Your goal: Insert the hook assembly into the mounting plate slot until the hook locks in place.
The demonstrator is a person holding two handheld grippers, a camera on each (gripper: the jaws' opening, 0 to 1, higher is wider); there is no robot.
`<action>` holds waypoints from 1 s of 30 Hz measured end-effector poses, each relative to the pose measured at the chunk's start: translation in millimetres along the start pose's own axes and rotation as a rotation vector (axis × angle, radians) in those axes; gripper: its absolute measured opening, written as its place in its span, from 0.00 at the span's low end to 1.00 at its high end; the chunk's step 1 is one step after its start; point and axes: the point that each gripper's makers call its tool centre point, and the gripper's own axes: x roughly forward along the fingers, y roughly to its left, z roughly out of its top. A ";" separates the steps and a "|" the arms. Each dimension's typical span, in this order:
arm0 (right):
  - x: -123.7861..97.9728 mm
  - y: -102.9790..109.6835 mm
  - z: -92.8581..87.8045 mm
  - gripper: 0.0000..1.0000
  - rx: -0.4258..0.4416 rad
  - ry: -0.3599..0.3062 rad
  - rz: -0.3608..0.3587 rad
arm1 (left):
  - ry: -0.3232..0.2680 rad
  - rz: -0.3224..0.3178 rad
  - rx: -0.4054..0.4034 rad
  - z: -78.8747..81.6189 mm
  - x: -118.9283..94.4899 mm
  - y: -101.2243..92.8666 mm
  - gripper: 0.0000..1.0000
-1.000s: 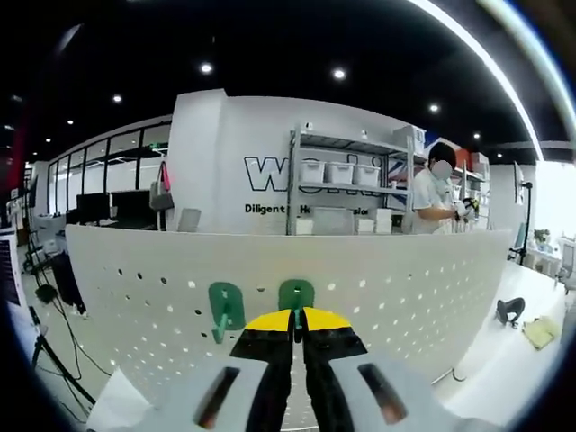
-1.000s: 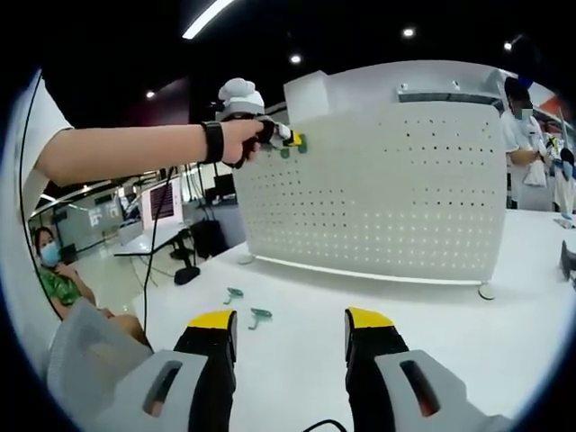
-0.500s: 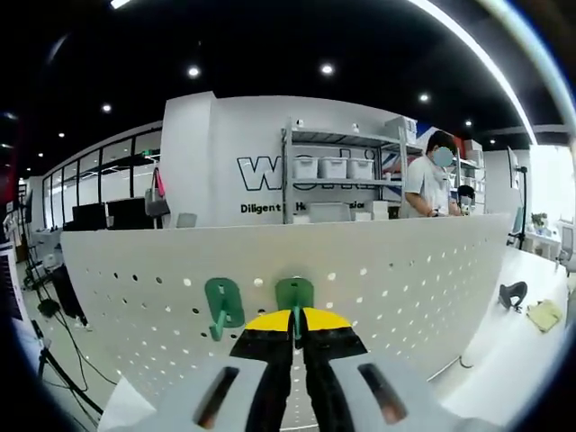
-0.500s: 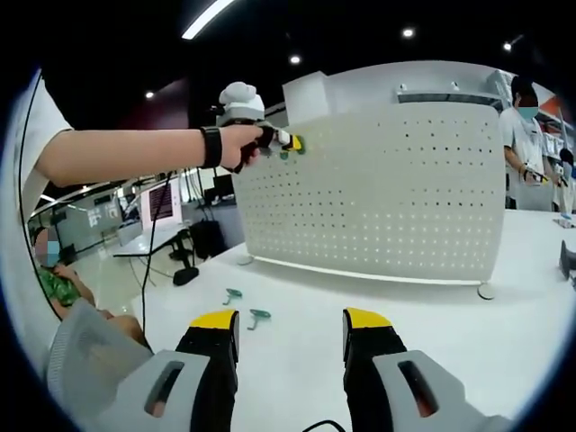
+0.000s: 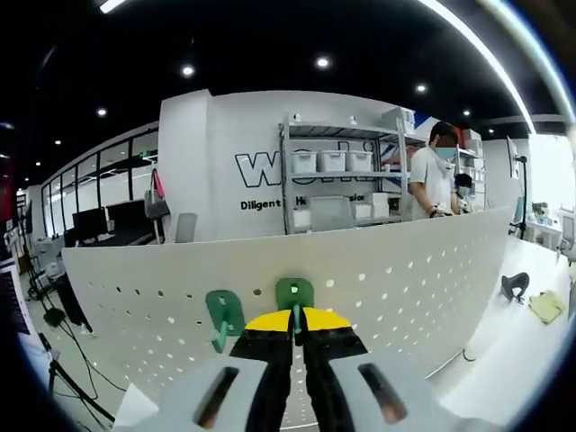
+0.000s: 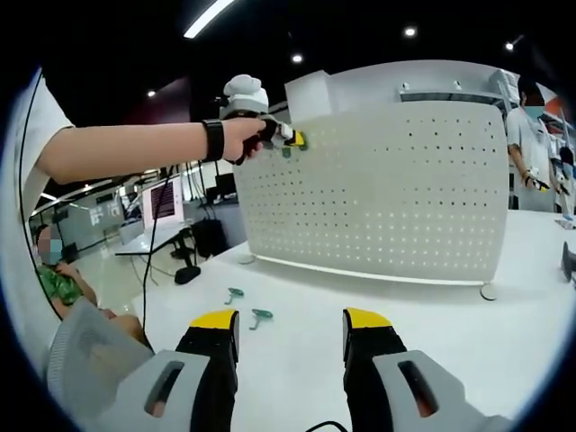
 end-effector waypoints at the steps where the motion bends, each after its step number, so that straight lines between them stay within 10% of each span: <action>1: 0.1 0.1 -0.2 0.46 -0.001 0.000 0.001 | 0.005 0.007 0.017 -0.8 0.7 1.9 0.03; 30: -0.5 -0.1 -2.0 0.46 0.007 0.003 0.001 | 0.046 0.008 -0.017 -0.5 5.3 3.0 0.04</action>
